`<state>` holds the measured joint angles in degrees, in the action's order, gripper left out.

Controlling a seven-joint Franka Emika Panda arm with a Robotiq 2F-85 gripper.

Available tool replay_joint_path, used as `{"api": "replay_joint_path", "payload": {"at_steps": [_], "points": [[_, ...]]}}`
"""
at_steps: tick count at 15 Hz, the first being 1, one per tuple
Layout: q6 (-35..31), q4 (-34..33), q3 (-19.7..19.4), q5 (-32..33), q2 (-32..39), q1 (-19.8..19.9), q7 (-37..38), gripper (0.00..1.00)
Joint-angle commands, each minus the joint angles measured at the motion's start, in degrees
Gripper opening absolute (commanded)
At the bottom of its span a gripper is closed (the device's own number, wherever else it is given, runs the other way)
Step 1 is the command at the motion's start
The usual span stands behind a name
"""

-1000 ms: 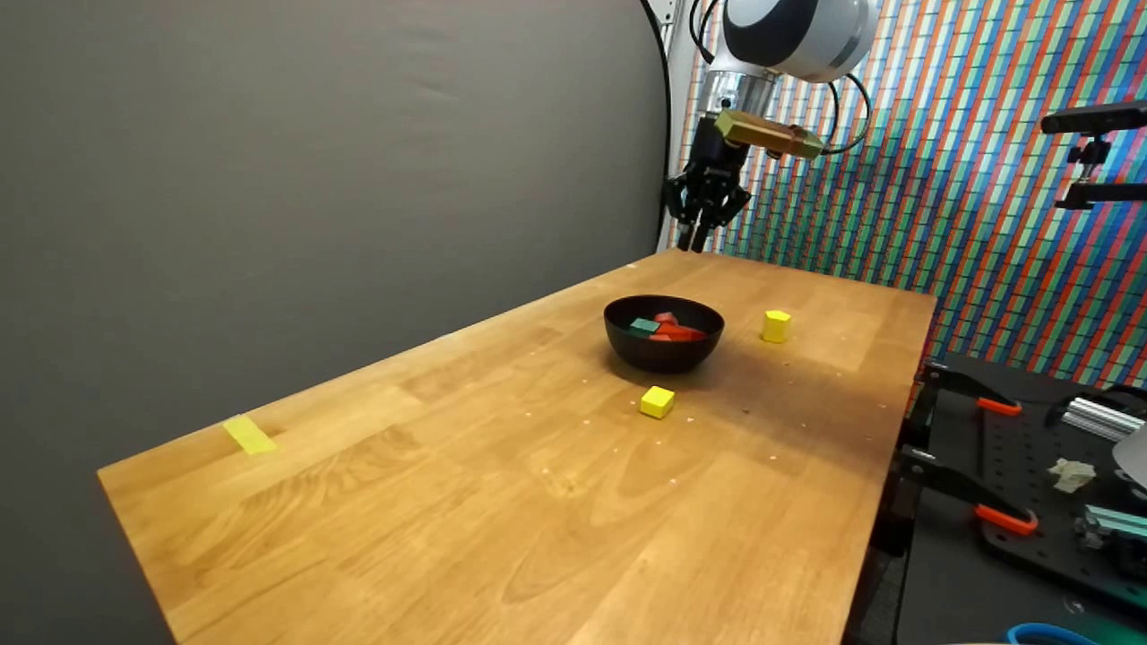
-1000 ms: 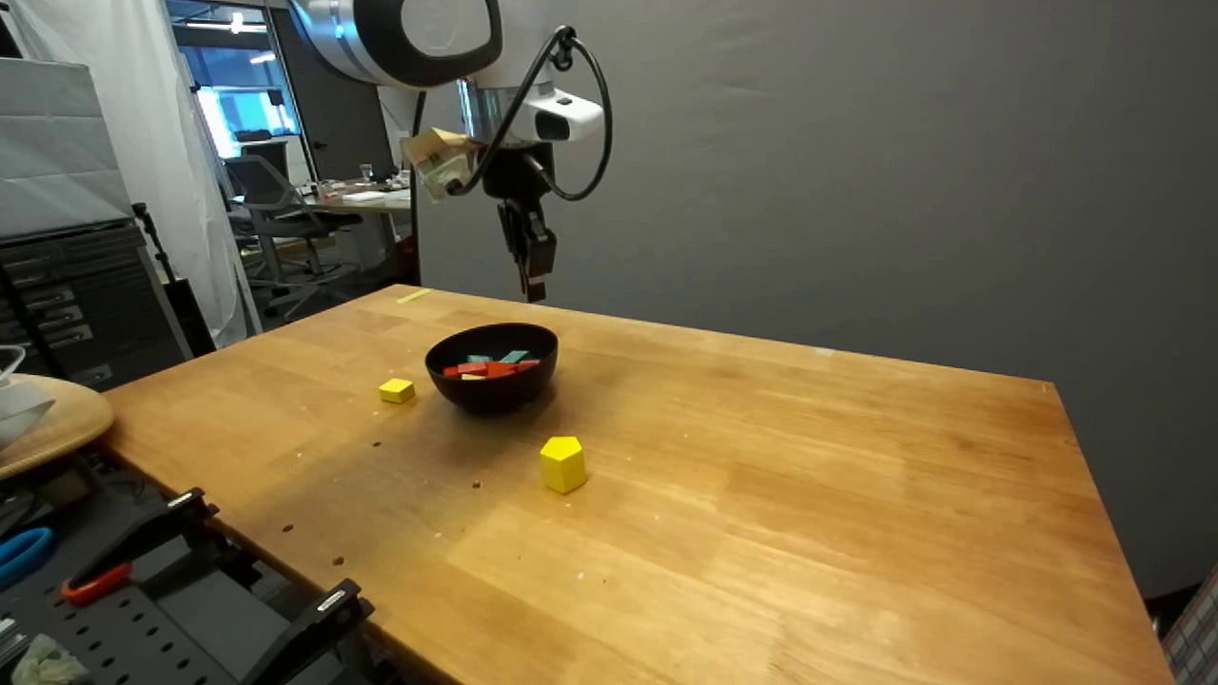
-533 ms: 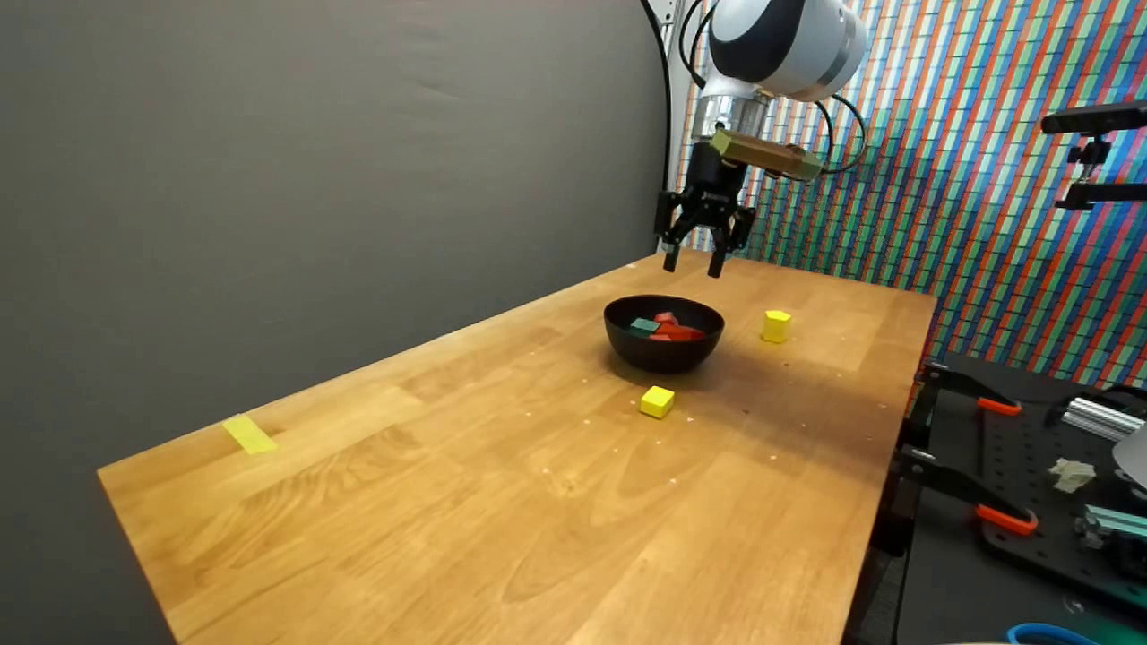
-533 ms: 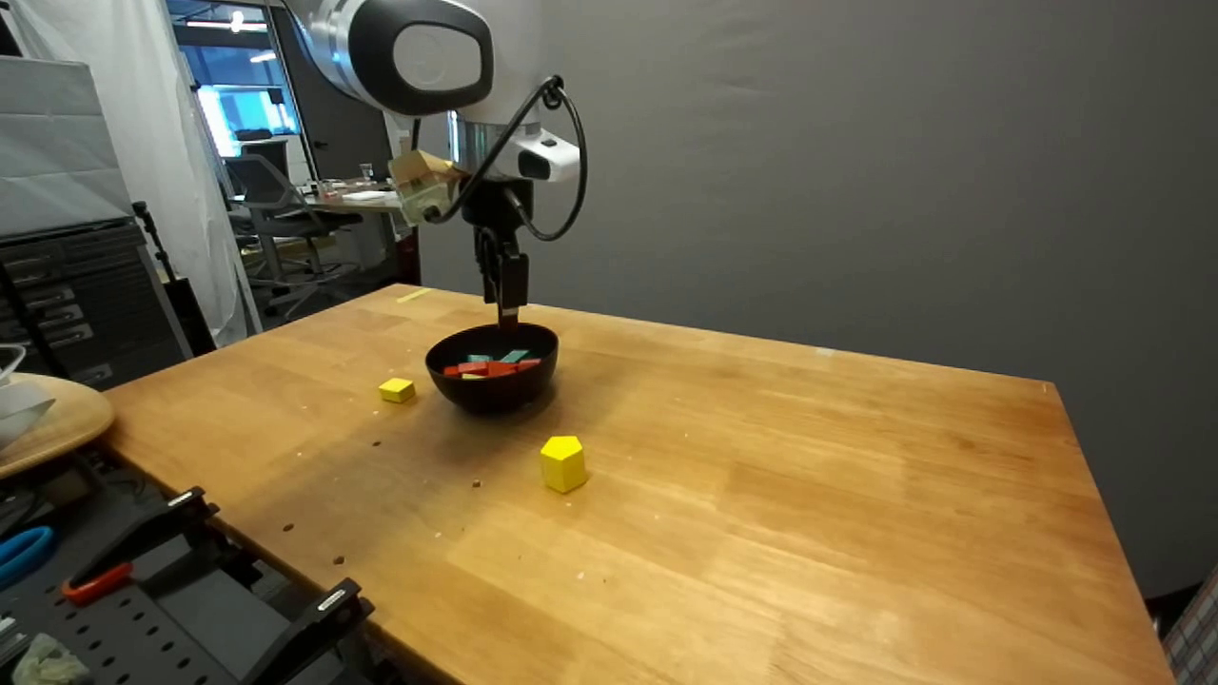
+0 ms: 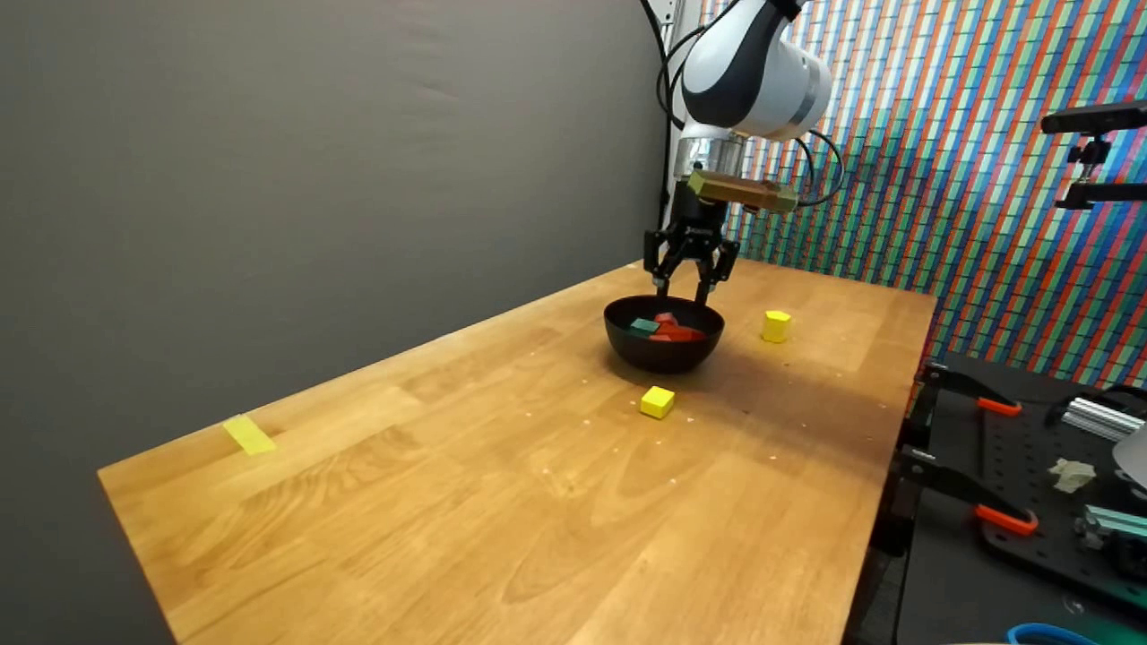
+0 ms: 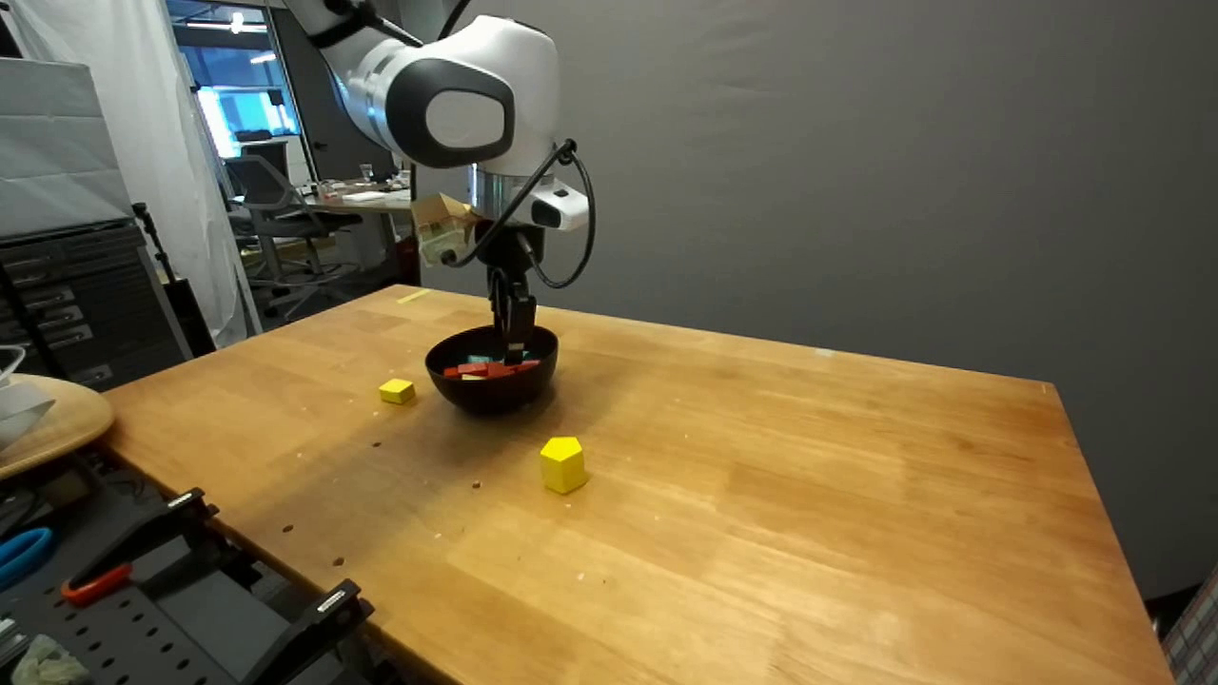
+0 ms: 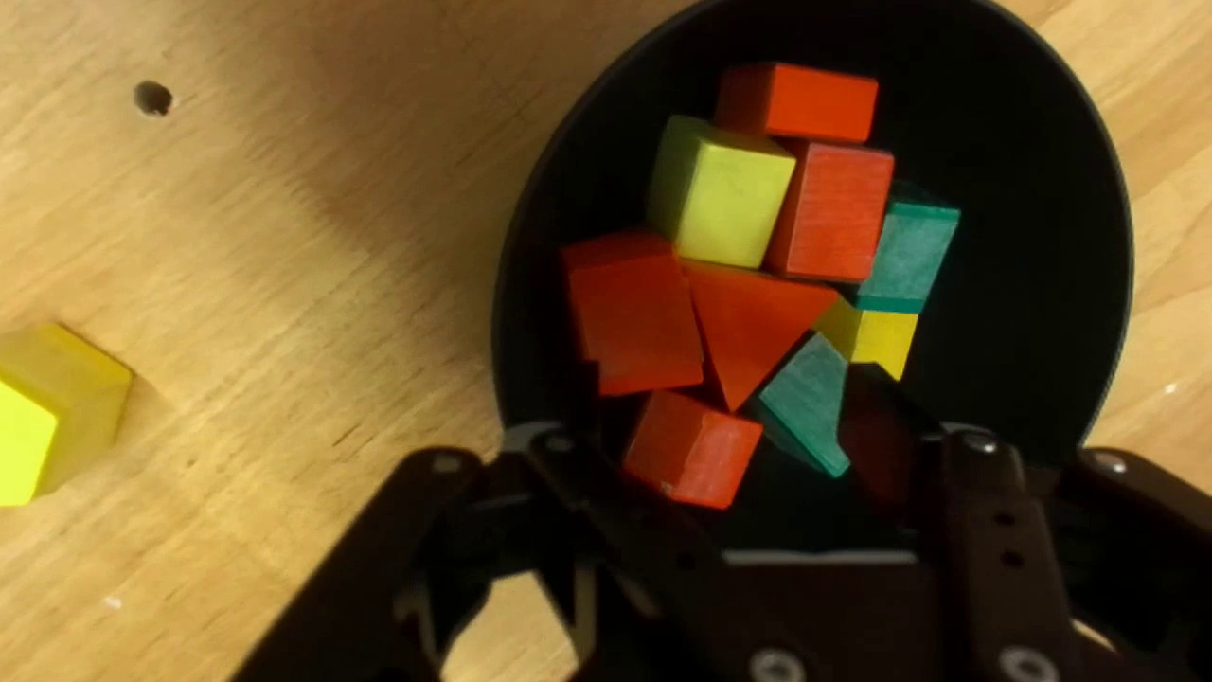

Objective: Remove all the blocks from the black bowl and place them on the table

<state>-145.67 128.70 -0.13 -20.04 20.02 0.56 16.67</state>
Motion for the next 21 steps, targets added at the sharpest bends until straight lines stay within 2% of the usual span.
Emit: {"api": "replay_joint_path", "payload": {"at_steps": [1, 3, 4, 5, 7, 8, 9, 12, 17, 19, 21], "points": [[-2.7, -2.7, 0.2, -1.8, 2.0, -0.2, 2.4, 0.66], [-4.9, -3.0, -0.4, -0.7, 2.9, -1.0, 4.3, 0.78], [-5.6, -3.1, -0.6, -0.5, 3.3, -1.2, 5.1, 0.79], [-6.7, -3.1, -0.9, 0.0, 3.7, -1.5, 6.1, 0.84], [-7.8, -3.4, -1.1, 0.1, 4.5, -1.9, 7.5, 0.79], [-8.2, -3.5, -1.2, 0.0, 4.8, -2.0, 7.9, 0.8], [-8.5, -3.5, -1.3, 0.1, 5.2, -2.3, 8.5, 0.73], [-8.8, -3.5, -1.8, 0.8, 6.1, -3.2, 10.3, 0.68], [-8.3, -2.8, -4.0, 3.3, 7.7, -5.8, 14.4, 0.7], [-8.1, -2.6, -5.0, 4.8, 7.8, -6.9, 15.9, 0.44], [-8.3, -2.5, -5.5, 5.8, 7.5, -7.7, 16.9, 0.27]]}}
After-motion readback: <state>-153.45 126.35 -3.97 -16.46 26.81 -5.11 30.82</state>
